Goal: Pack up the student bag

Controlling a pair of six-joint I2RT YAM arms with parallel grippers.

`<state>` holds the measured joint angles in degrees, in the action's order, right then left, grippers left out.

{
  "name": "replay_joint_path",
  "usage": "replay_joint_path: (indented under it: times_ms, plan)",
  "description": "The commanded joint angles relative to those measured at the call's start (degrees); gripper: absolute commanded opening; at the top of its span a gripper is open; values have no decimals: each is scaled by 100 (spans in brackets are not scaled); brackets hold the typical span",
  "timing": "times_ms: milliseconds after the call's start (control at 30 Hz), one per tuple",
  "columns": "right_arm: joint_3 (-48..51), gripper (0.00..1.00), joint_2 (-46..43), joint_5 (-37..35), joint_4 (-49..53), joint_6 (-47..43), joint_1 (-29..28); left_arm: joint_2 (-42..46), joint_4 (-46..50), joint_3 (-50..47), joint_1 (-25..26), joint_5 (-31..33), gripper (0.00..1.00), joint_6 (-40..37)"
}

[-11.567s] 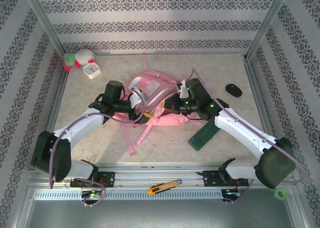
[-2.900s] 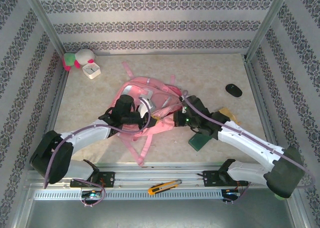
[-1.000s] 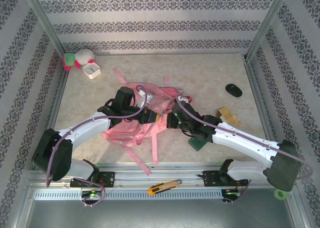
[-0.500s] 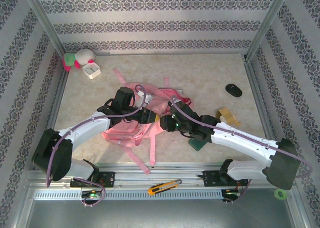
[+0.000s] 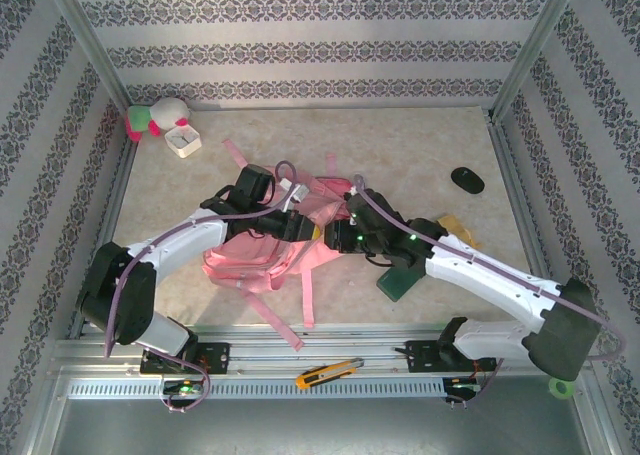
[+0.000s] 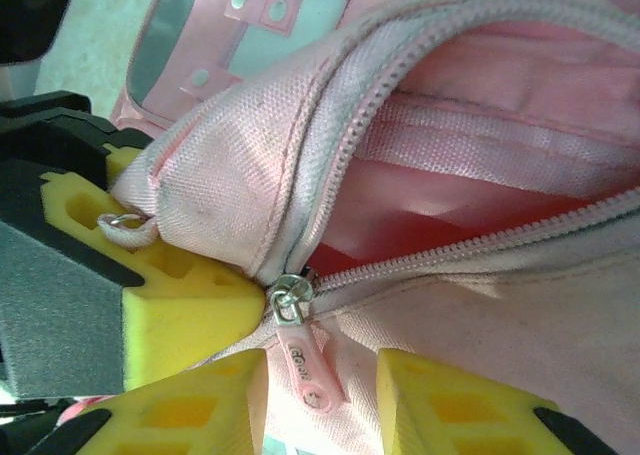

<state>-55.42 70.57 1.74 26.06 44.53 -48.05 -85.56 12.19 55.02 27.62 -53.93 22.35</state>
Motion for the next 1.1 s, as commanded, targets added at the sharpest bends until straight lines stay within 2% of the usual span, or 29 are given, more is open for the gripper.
replay_joint_path:
  times_ms: [0,333,667,833,1067]
  plan:
    - [-410,33,278,22,466,-247,-43,-51,558,154,-85,-597,0,529]
    - [-1062,33,956,-316,1074,-579,-312,-68,369,160,-177,-741,0,709]
    - [-1994,33,1770,-1704,2583,-290,-660,-53,199,212,-214,-821,0,855]
    - [-2236,25,1865,-2124,3172,-103,-661,-66,231,218,-237,-812,0,816]
    - [-2163,11,1897,-1882,2942,-187,-618,-54,215,172,-234,-786,0,811]
